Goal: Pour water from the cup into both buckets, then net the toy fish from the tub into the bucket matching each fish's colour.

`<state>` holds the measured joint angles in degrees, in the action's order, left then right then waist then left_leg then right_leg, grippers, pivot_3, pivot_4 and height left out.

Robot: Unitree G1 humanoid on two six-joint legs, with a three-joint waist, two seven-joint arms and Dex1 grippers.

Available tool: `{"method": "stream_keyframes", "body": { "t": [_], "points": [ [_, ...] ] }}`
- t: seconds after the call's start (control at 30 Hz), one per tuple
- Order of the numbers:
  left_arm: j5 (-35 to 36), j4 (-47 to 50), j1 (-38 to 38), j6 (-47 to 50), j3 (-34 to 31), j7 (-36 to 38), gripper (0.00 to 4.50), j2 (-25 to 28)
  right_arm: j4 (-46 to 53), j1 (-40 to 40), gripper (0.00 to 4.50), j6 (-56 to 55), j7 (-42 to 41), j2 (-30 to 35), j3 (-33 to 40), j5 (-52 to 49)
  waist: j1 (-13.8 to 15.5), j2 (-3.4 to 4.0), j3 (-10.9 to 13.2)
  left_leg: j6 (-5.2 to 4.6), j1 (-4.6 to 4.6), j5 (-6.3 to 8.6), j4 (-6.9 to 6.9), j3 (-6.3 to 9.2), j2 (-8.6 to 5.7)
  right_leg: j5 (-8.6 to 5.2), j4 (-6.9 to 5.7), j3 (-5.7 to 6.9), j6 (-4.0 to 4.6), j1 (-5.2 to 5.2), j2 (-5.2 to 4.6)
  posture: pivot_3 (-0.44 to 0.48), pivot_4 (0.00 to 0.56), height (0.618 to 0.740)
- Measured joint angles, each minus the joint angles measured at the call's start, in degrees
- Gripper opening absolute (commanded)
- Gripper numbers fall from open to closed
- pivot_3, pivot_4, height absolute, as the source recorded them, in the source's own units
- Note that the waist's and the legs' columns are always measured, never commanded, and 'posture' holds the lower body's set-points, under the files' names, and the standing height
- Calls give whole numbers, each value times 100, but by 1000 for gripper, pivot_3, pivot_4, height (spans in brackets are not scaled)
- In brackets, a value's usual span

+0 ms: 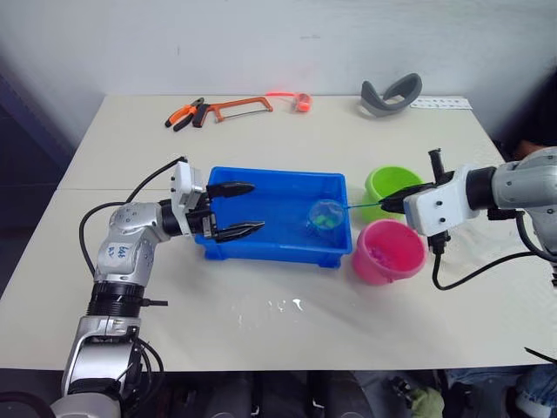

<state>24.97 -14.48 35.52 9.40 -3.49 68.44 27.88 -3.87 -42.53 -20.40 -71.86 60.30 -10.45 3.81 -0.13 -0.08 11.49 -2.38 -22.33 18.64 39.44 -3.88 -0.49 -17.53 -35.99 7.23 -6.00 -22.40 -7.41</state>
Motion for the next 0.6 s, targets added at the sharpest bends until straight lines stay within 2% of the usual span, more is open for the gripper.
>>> {"method": "stream_keyframes", "body": {
  "t": [0.23, 0.4, 0.5, 0.6],
  "points": [
    [-1, -3, 10, 22, 5, -6, 4486, -14, -1161, -871, 0, -884, -18, -553, -764, 907, 8, 0, 0, 0, -6, 0, 0, 3, -1, 0, 4, 5, 0, -2, 0, 0, 150, 740],
    [-2, -3, 8, 12, 3, -24, 4486, -15, -1967, -1402, 0, -1383, 750, -983, -855, 1491, -4, 0, 0, 0, -6, 0, -1, 4, 0, 0, 2, 3, 0, -4, 0, 0, 150, 740],
    [-2, -1, 7, 12, 3, -53, 4486, -23, -2018, -1510, 0, -1443, 1025, -1193, -796, 1420, -8, 0, 0, 1, -6, 0, -2, 5, 0, 0, 3, 4, 0, -5, 1, 0, 150, 740],
    [-2, 0, -29, 9, 2, -72, 4486, -21, -1730, -1436, 0, -1092, 930, -1255, -604, 849, 7, 0, 0, 1, -8, 0, -2, 8, 0, 0, 3, 7, 0, -4, 1, 0, 150, 740]
  ]
}}
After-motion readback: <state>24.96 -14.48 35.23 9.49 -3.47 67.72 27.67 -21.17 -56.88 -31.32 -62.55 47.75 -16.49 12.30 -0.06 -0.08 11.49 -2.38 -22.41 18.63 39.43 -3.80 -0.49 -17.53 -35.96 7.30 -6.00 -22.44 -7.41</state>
